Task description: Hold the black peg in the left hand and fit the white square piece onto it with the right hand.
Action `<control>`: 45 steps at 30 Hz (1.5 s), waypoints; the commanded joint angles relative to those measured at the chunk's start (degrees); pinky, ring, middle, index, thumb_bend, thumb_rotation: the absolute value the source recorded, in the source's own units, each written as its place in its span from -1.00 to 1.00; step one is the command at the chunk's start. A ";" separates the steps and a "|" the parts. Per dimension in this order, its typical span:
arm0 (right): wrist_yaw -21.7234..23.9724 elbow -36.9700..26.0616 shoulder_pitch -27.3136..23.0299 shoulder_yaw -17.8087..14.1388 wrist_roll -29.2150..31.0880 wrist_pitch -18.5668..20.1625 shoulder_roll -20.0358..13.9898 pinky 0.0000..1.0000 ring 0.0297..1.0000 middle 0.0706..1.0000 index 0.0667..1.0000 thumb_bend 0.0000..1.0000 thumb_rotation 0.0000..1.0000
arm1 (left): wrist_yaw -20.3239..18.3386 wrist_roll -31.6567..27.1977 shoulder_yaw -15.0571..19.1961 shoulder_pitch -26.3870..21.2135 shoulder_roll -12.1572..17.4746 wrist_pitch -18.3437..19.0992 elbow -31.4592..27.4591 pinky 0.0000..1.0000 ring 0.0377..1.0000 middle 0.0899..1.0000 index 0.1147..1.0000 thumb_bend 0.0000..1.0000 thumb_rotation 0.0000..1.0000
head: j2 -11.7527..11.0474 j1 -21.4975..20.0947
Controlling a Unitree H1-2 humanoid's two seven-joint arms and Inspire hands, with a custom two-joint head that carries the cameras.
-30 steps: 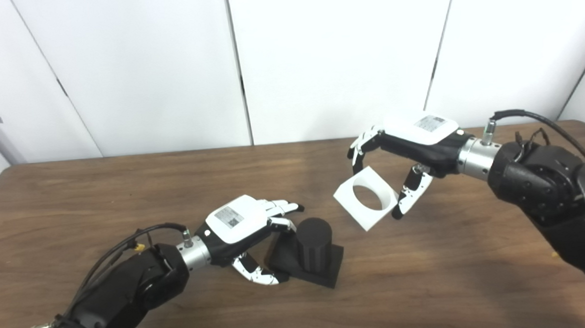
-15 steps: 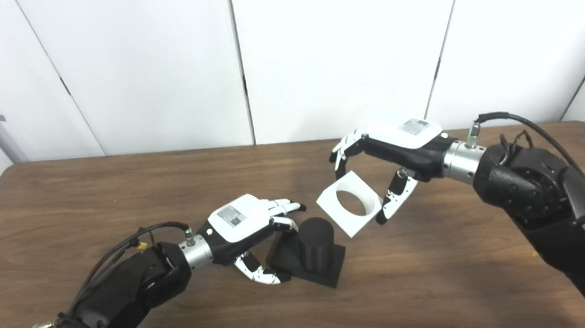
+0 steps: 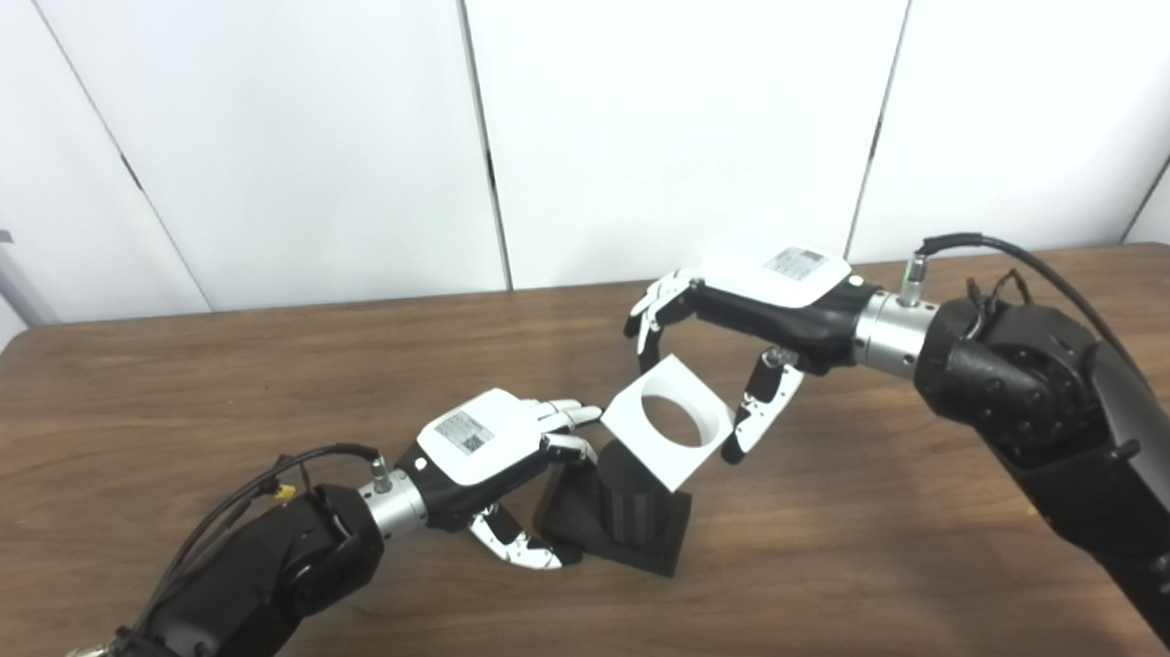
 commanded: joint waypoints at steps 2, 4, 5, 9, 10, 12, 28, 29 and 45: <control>-1.00 -0.22 -2.38 -0.24 0.20 -0.94 0.27 0.56 0.63 0.50 -0.12 0.03 -0.73 | -6.23 5.59 -2.74 2.21 -0.50 0.59 1.44 0.59 0.84 0.89 0.21 0.90 -0.46 | 0.05 0.05; -1.20 0.07 -2.17 0.14 0.10 -1.14 0.54 0.56 0.63 0.51 -0.12 0.04 -0.73 | -6.15 5.62 -2.63 2.28 -0.51 0.57 1.37 0.59 0.84 0.89 0.21 0.90 -0.47 | 0.05 0.05; -1.36 0.31 -2.05 0.31 0.17 -1.43 0.64 0.56 0.63 0.51 -0.12 0.04 -0.73 | -6.16 5.49 -2.58 2.32 -0.51 0.53 1.33 0.59 0.84 0.89 0.21 0.90 -0.47 | 0.13 0.09; -2.33 1.58 -1.56 0.74 0.28 -3.30 1.04 0.54 0.62 0.49 -0.12 0.04 -0.73 | -5.97 5.73 -2.30 2.52 -0.54 0.58 0.88 0.58 0.82 0.88 0.20 0.91 -0.46 | 0.32 0.22; -2.47 1.89 -1.45 0.86 0.30 -3.66 1.11 0.54 0.62 0.49 -0.12 0.04 -0.73 | -6.20 5.46 -2.18 2.59 -0.56 0.57 0.76 0.59 0.82 0.88 0.20 0.90 -0.47 | 0.32 0.22; -2.48 2.30 -1.34 1.07 0.24 -4.06 1.15 0.55 0.62 0.49 -0.12 0.04 -0.73 | -6.85 5.27 -1.86 2.78 -0.63 0.86 0.31 0.59 0.83 0.89 0.20 0.90 -0.47 | 0.40 0.21; -1.93 3.32 -0.61 1.74 -0.85 -3.10 1.56 0.60 0.62 0.51 -0.12 0.04 -0.73 | -6.56 6.15 -1.30 3.42 -0.72 0.65 -0.54 0.56 0.81 0.87 0.20 0.91 -0.46 | 0.76 0.46; -1.94 3.39 -0.56 1.75 -0.84 -3.05 1.59 0.61 0.63 0.51 -0.12 0.04 -0.73 | -6.68 6.15 -1.28 3.45 -0.72 0.67 -0.61 0.56 0.82 0.87 0.21 0.91 -0.46 | 0.76 0.46; -2.24 6.64 -1.04 2.16 -1.33 -2.56 3.77 0.61 0.65 0.53 -0.12 0.04 -0.73 | -7.22 6.91 -1.32 3.69 -1.19 1.04 -1.25 0.56 0.81 0.88 0.21 0.91 -0.45 | 1.08 0.28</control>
